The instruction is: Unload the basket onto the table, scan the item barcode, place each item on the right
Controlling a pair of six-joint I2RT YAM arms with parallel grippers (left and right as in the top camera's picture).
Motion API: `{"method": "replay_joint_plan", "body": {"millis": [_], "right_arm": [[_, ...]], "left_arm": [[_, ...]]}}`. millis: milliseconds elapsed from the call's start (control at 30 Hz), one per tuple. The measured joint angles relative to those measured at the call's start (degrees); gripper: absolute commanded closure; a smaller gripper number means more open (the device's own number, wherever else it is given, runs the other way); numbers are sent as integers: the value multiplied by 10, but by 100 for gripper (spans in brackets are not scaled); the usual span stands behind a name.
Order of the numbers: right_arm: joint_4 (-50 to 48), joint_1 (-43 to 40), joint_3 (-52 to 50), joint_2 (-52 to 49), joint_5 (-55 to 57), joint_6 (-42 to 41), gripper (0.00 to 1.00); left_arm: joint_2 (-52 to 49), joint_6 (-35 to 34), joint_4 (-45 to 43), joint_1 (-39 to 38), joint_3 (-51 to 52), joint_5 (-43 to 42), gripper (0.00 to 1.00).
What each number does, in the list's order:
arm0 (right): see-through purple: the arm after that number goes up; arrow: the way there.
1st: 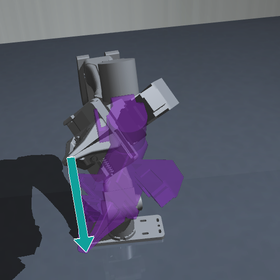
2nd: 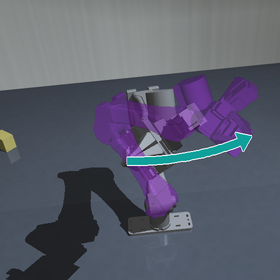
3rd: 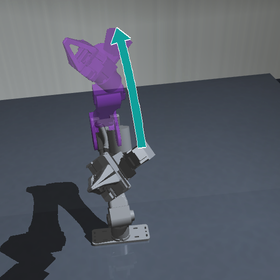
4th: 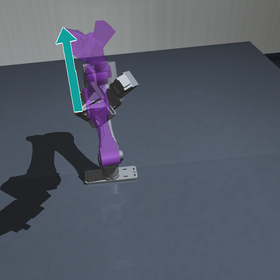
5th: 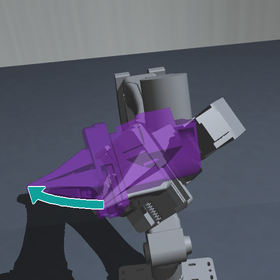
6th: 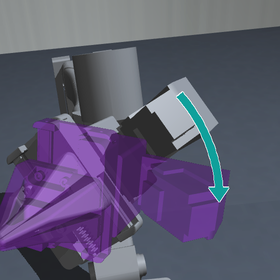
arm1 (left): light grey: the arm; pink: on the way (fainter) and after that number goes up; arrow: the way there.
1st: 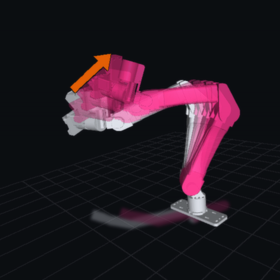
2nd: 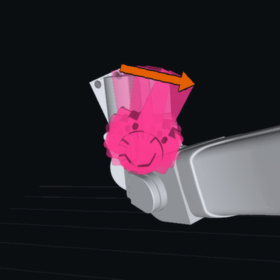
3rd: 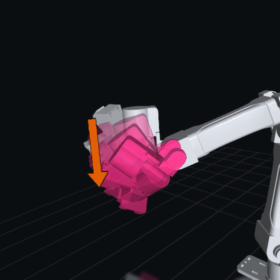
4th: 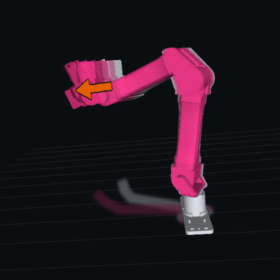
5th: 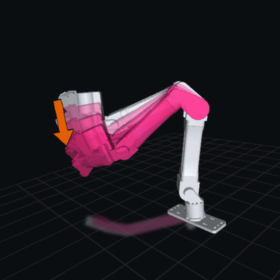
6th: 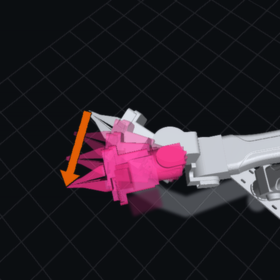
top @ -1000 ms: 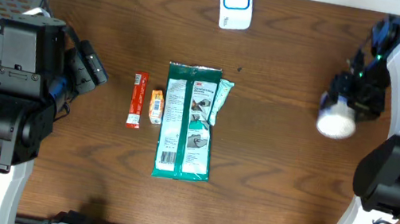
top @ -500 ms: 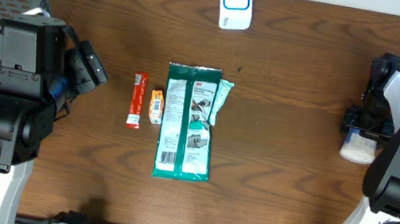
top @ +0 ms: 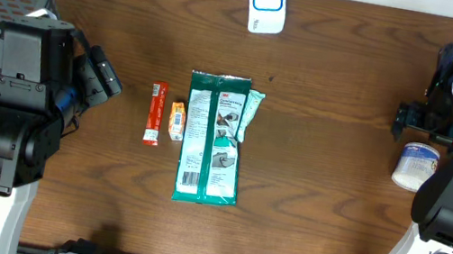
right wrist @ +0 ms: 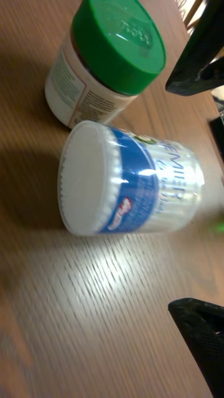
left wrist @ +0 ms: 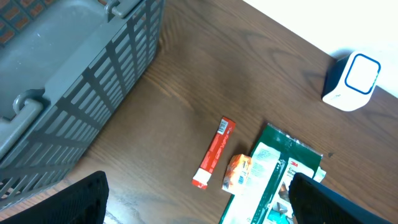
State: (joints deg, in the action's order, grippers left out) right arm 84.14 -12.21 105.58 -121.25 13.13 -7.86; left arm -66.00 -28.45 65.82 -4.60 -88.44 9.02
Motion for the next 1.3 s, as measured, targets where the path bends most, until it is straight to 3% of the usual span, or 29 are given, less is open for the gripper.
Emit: {"method": "replay_joint_plan", "body": {"millis": [67, 100, 133, 167, 200, 300, 367, 433, 467, 500, 533, 567, 933, 1300], "right_arm": [[16, 0, 15, 0, -32, 7, 18], [18, 0, 16, 0, -63, 19, 29], [20, 0, 16, 0, -108, 40, 53], [21, 0, 16, 0, -144, 61, 70], [22, 0, 16, 0, -159, 66, 81], [17, 4, 15, 0, -262, 103, 99], [3, 10, 9, 0, -303, 112, 99], [-9, 27, 3, 0, -336, 118, 94], [-14, 49, 1, 0, -355, 120, 81], [-15, 61, 1, 0, -365, 122, 61], [-21, 76, 0, 0, -374, 122, 23], [-32, 100, 0, 0, -392, 126, 2], [-91, 363, -11, 0, -483, 113, 1], [-251, 388, -168, 0, -523, 97, 1]], "left_arm": [[0, 0, 0, 0, 0, 0, 10], [0, 0, 0, 0, 0, 0, 10], [0, 0, 0, 0, 0, 0, 10], [0, 0, 0, 0, 0, 0, 10], [0, 0, 0, 0, 0, 0, 10], [0, 0, 0, 0, 0, 0, 10], [0, 0, 0, 0, 0, 0, 10], [0, 0, 0, 0, 0, 0, 10], [0, 0, 0, 0, 0, 0, 10], [0, 0, 0, 0, 0, 0, 10], [0, 0, 0, 0, 0, 0, 10], [0, 0, 0, 0, 0, 0, 10], [0, 0, 0, 0, 0, 0, 10], [0, 0, 0, 0, 0, 0, 10]]}}
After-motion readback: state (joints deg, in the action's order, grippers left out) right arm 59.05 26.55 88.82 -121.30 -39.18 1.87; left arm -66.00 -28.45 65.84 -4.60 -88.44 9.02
